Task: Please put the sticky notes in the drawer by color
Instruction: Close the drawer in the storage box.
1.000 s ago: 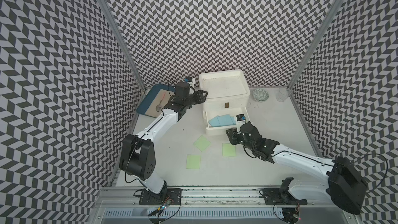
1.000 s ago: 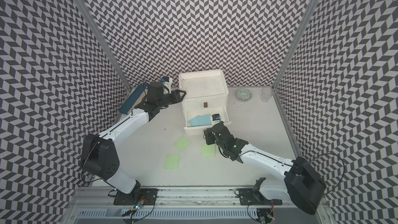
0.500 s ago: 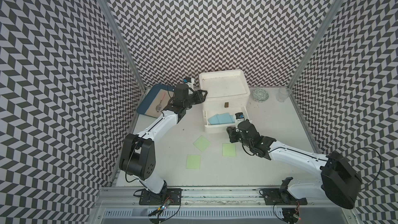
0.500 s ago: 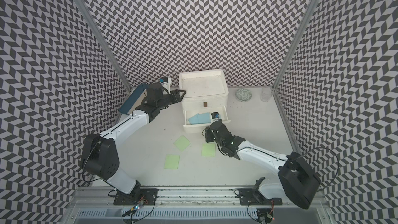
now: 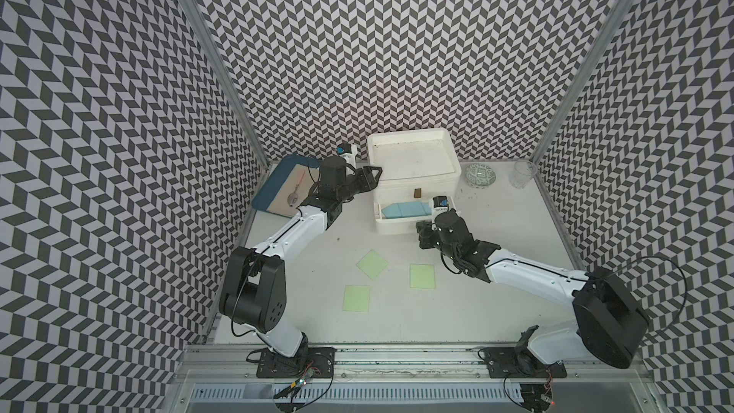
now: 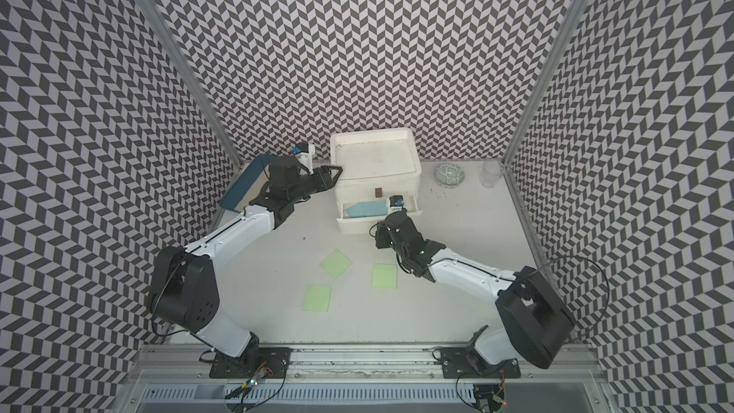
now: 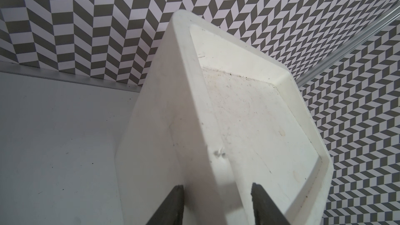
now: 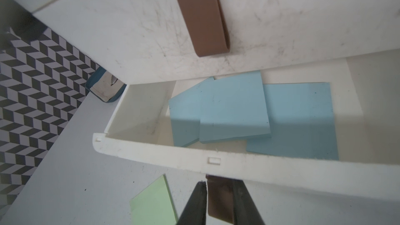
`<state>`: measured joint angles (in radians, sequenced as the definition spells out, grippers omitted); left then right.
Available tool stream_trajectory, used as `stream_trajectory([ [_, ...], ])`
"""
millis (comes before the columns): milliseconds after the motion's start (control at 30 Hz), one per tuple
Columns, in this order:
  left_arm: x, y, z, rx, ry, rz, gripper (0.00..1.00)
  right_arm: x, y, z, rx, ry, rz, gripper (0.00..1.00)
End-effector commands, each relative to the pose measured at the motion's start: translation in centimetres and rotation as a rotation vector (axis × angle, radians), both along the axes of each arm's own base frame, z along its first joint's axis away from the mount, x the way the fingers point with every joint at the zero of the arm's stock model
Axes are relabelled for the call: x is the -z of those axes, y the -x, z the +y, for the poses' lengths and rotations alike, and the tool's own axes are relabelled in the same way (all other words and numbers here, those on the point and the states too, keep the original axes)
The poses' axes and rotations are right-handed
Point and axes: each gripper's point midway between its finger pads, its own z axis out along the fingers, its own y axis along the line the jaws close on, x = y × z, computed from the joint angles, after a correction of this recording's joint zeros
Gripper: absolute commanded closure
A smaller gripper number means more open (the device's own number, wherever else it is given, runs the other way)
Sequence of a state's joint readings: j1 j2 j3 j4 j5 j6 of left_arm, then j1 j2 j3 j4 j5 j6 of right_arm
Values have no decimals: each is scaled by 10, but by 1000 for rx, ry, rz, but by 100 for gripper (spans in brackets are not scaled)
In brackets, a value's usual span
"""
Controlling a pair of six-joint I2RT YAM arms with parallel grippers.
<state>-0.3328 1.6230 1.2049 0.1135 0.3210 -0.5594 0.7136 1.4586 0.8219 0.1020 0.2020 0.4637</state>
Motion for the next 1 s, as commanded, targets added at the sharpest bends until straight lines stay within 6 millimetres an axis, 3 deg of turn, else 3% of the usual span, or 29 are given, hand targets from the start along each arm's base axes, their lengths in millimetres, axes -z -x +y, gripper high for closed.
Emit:
stream_trajectory([
  [0, 47, 25, -12, 86, -44, 140, 48, -28, -23, 9, 14, -87, -100, 75],
  [300, 48, 27, -13, 95, -33, 148, 48, -26, -50, 12, 67, -108, -170, 75],
  [500, 47, 29, -13, 100, -31, 145, 48, -15, -57, 2, 140, -131, -249, 74],
  [700, 51, 32, -13, 103, -31, 153, 48, -2, -67, 12, 127, -119, -239, 74],
  [833, 52, 36, -14, 111, -15, 147, 48, 3, -68, 15, 121, -135, -233, 74],
  [967, 54, 38, -10, 103, -39, 141, 48, -11, -54, 17, 75, -147, -245, 72],
])
